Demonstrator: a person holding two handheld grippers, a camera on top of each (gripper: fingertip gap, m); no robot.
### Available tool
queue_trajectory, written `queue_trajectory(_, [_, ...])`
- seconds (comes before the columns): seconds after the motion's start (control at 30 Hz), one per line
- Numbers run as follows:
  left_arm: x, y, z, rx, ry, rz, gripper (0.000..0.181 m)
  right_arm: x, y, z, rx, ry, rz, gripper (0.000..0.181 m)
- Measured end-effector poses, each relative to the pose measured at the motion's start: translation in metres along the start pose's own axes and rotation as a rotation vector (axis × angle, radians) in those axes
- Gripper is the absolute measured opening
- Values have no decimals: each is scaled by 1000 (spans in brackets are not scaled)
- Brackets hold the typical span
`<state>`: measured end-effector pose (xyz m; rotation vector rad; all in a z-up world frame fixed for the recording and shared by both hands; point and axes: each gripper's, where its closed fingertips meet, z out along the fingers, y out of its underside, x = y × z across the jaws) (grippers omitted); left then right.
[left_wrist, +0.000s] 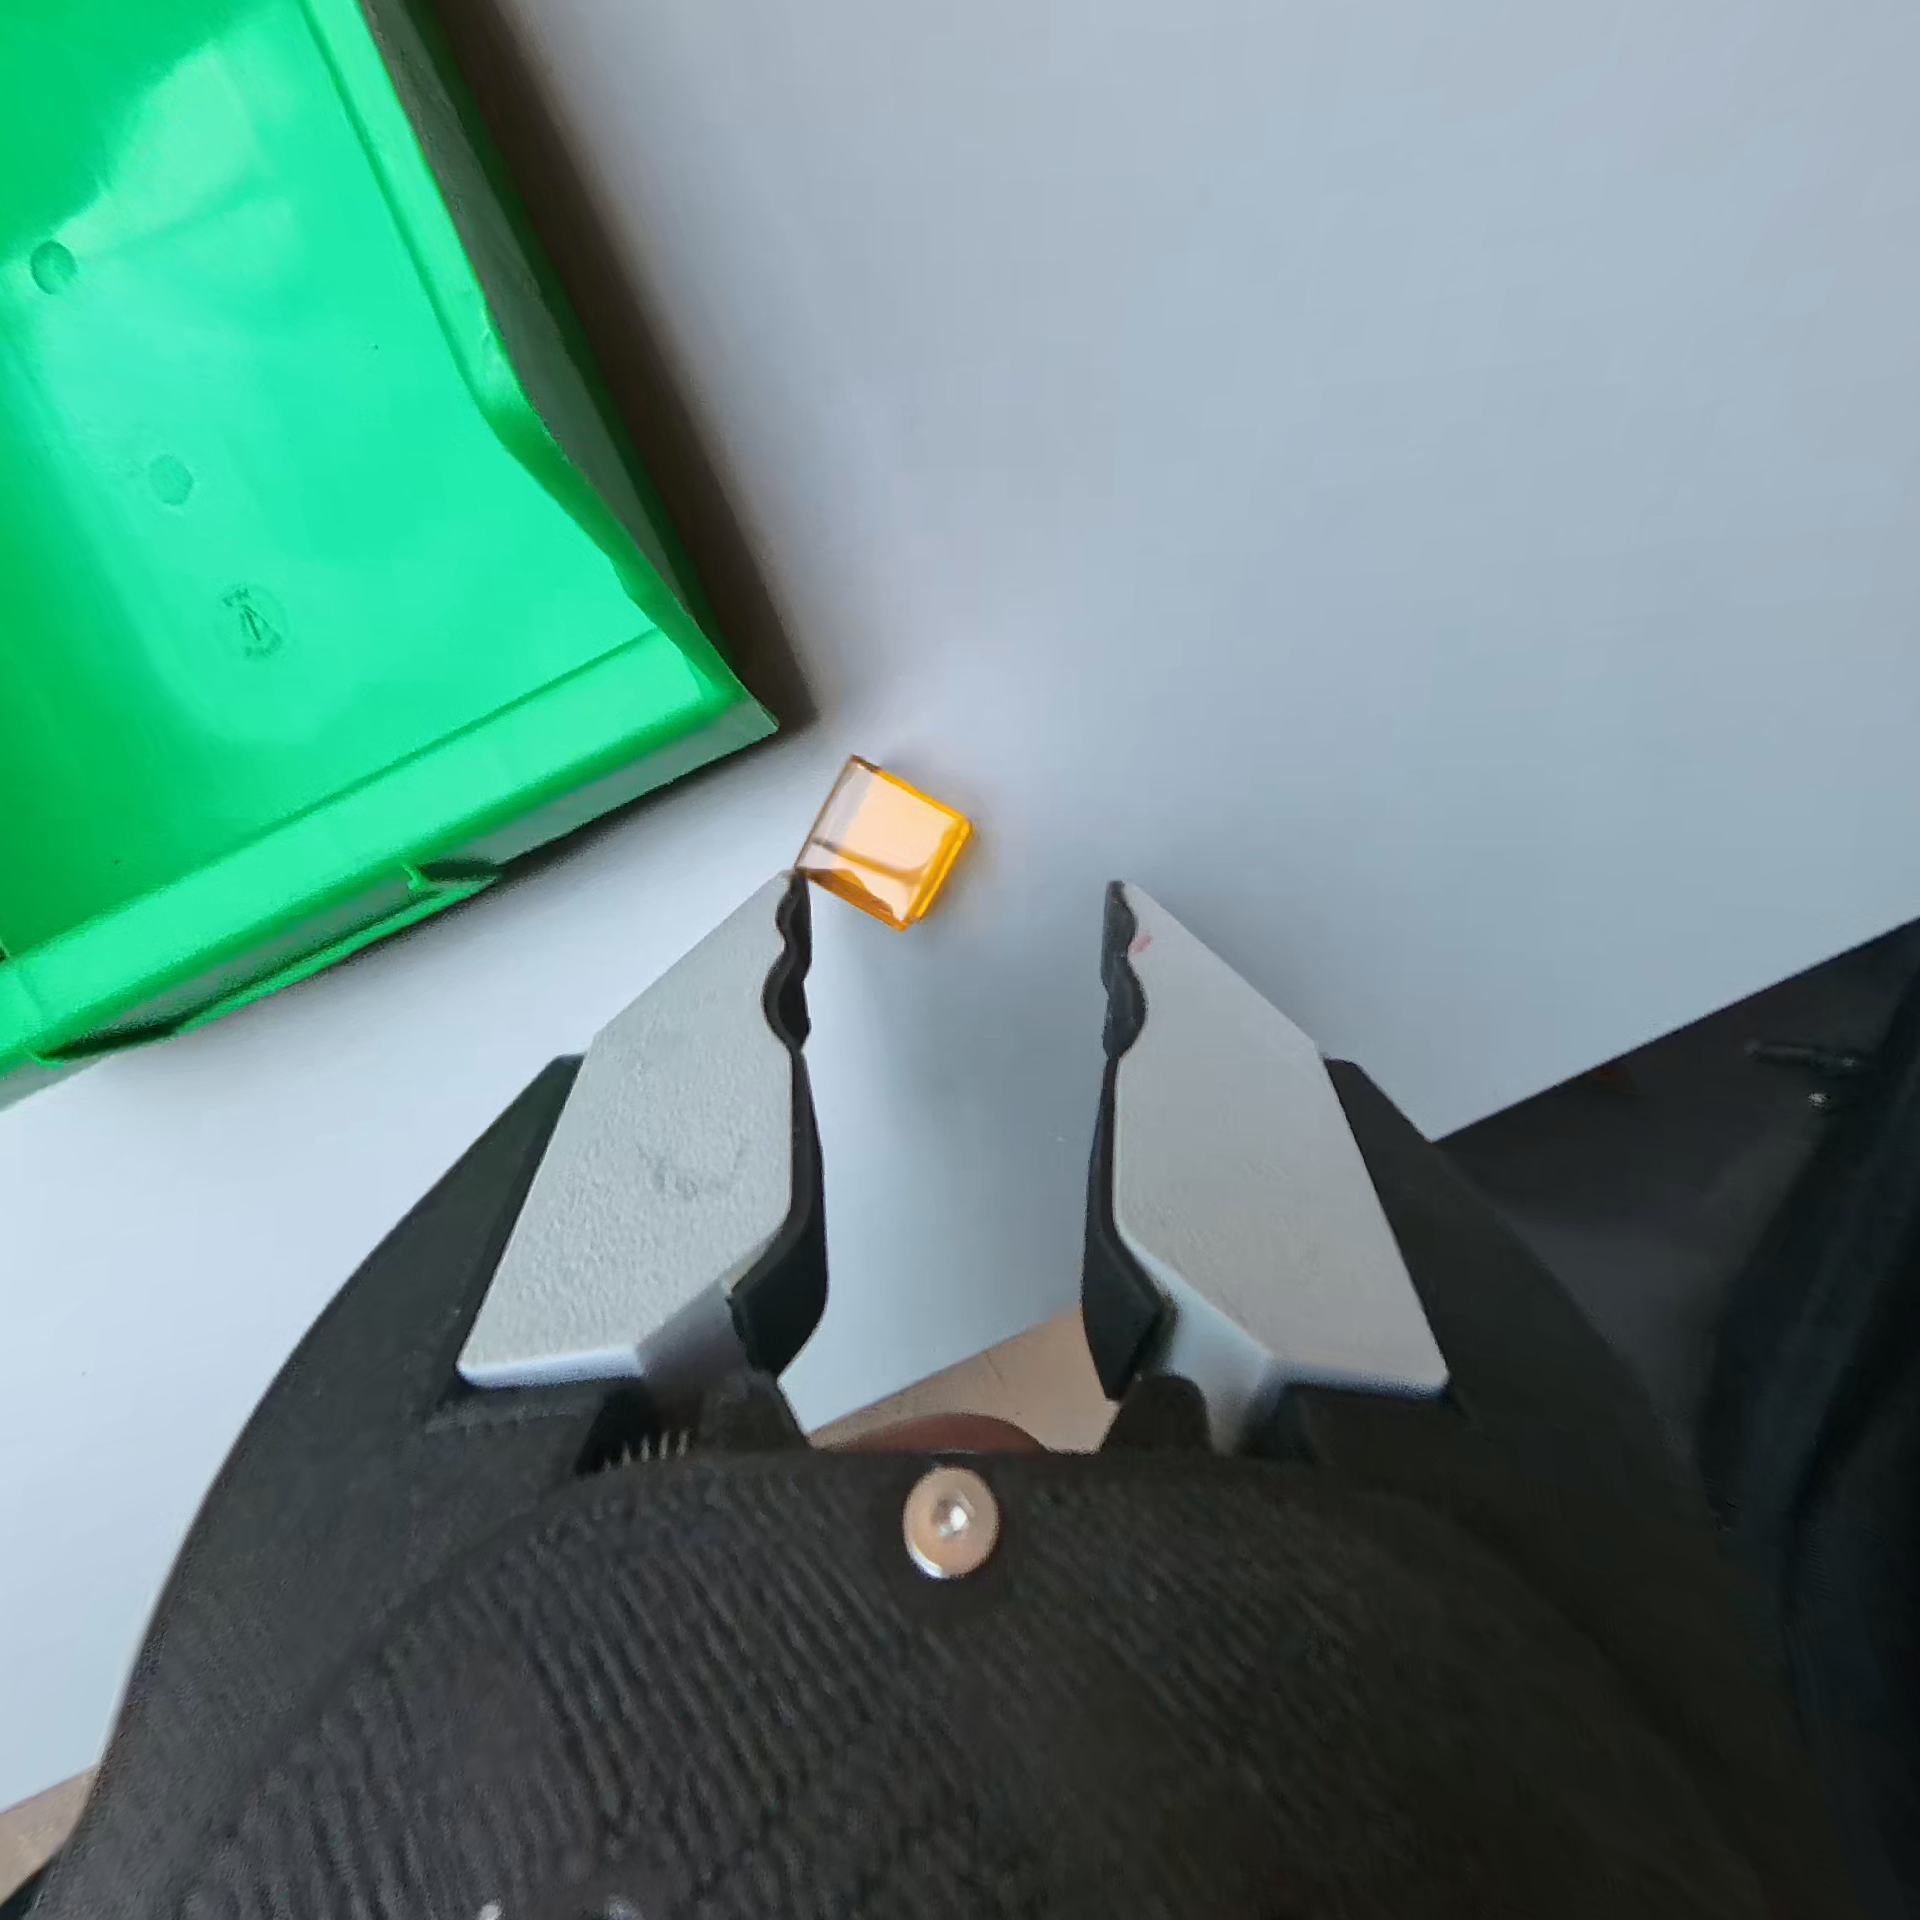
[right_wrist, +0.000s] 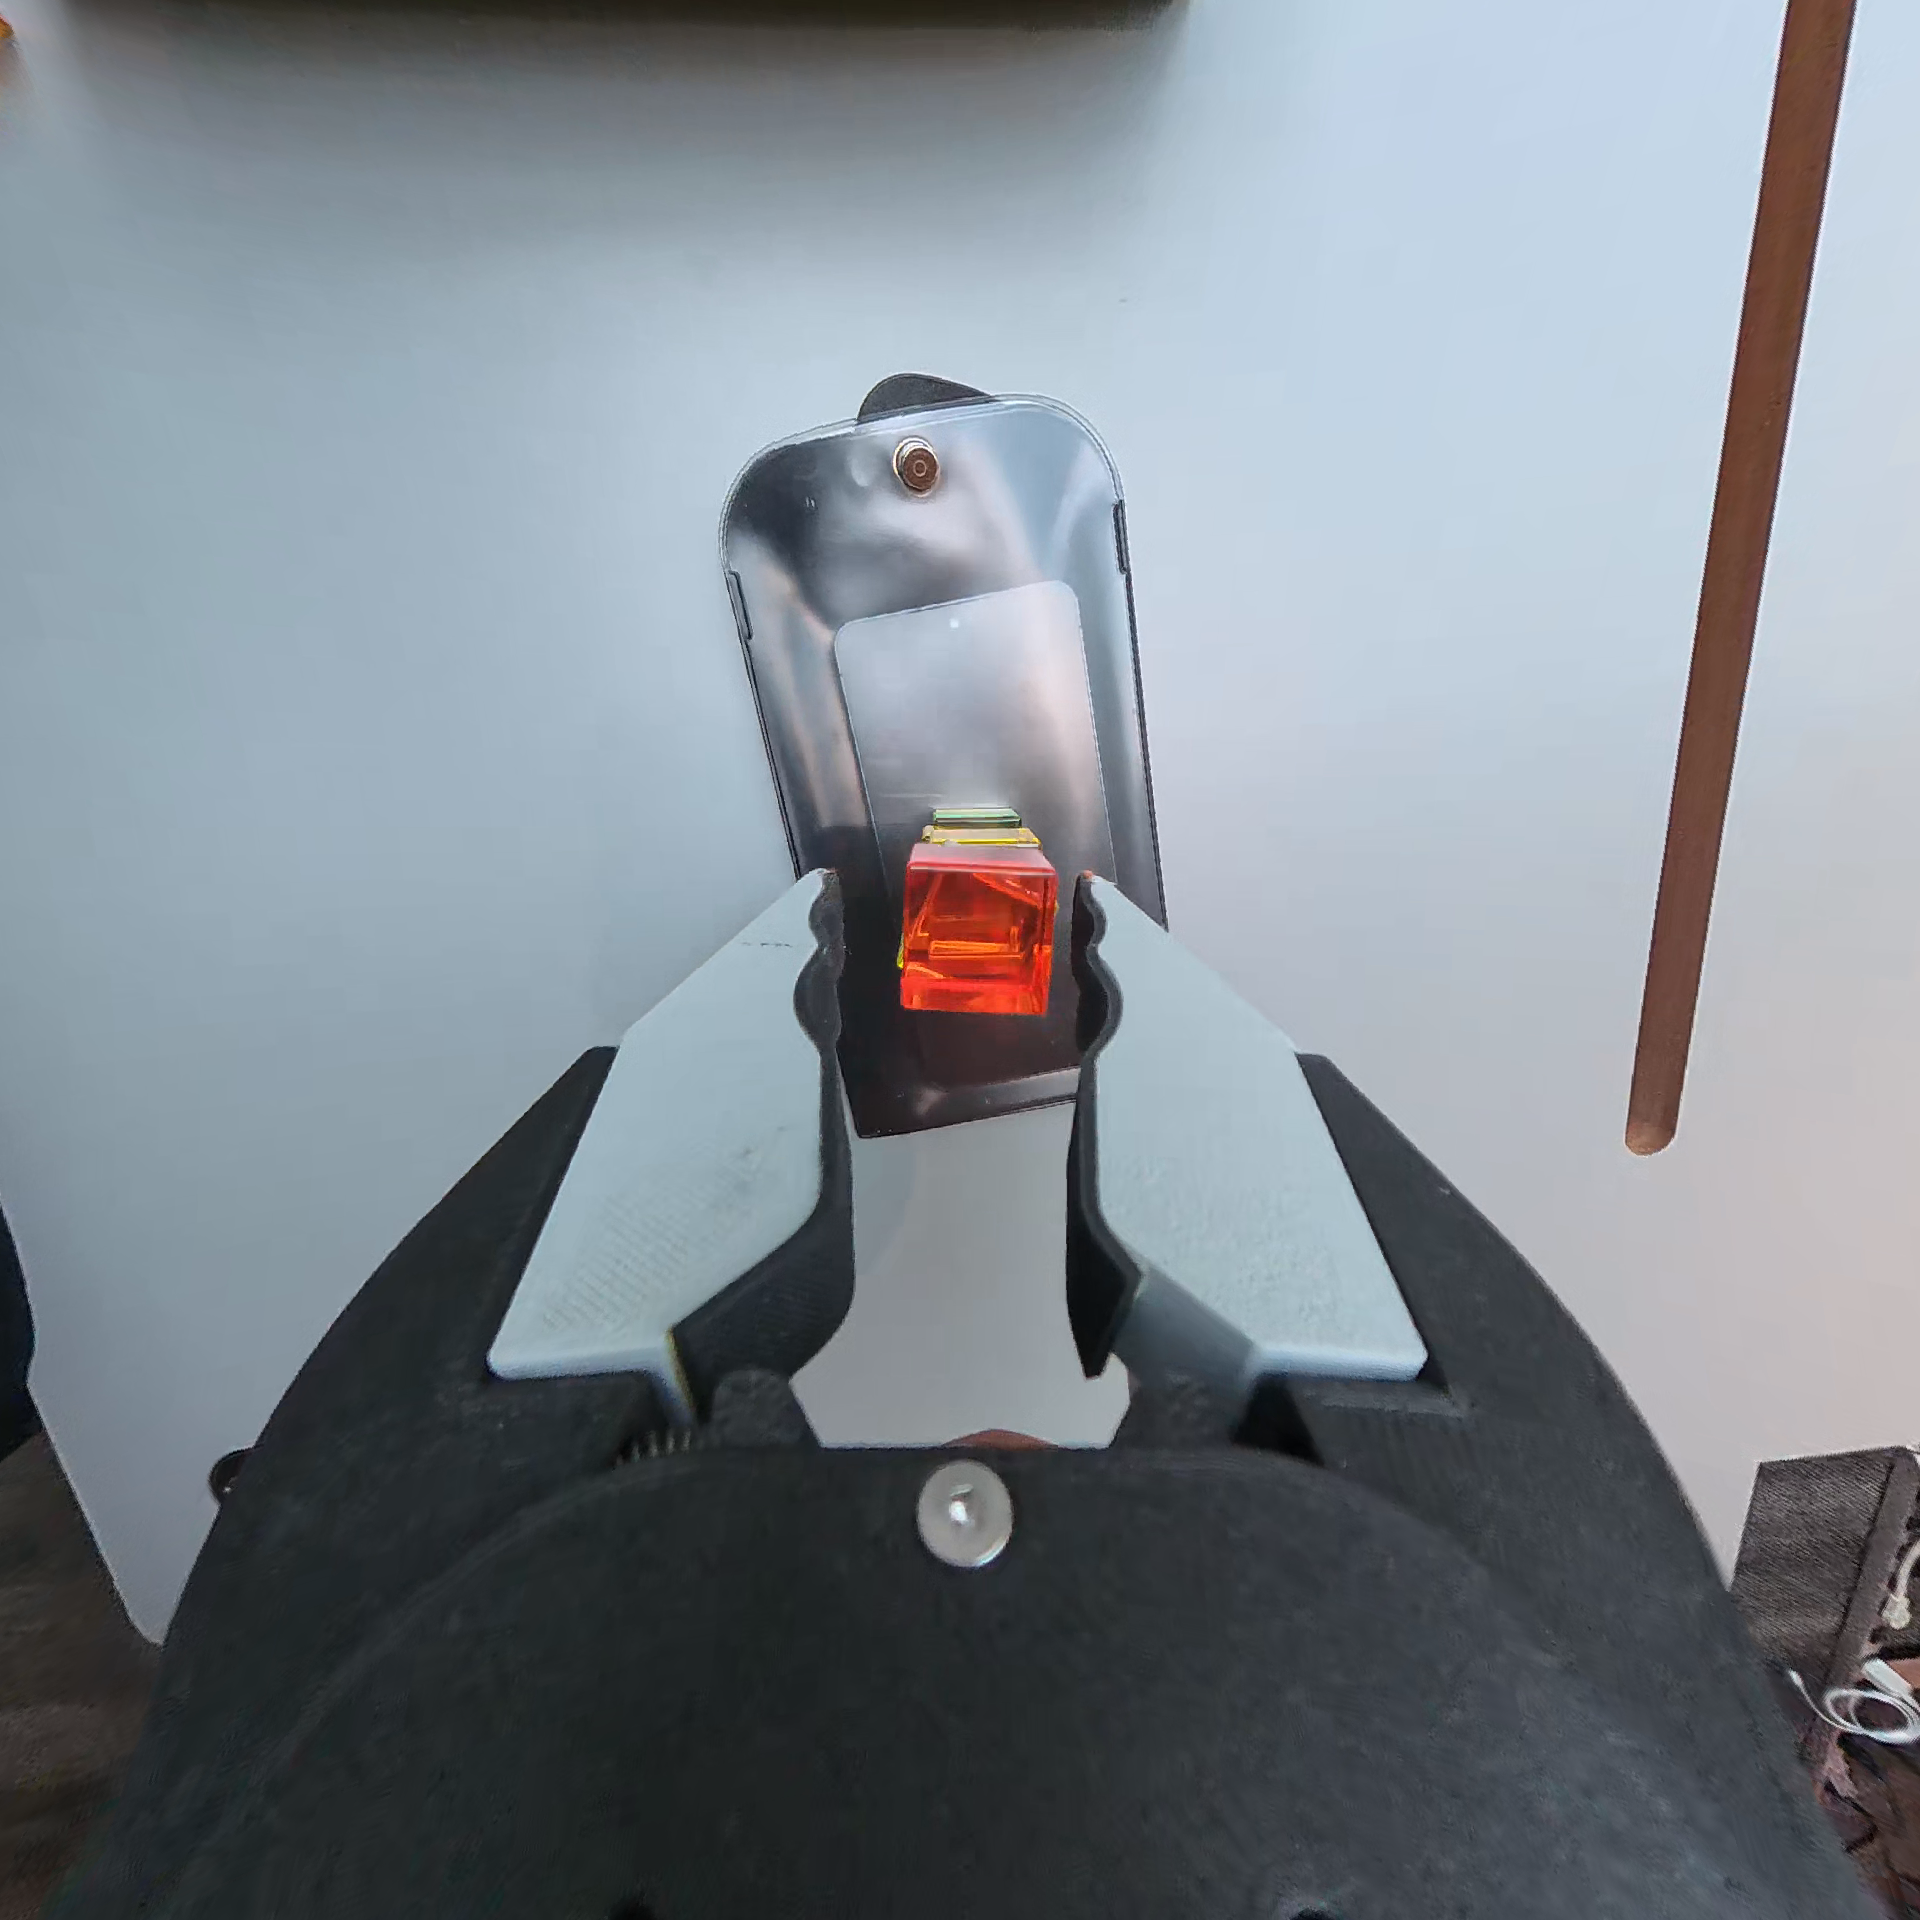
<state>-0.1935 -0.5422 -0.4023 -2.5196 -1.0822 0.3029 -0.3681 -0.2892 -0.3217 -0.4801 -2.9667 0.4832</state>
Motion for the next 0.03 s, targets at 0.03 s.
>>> queue_trajectory(0.03, [-2,-1,2,-2,-3,20,50,0,0,-1,3,-1,4,41])
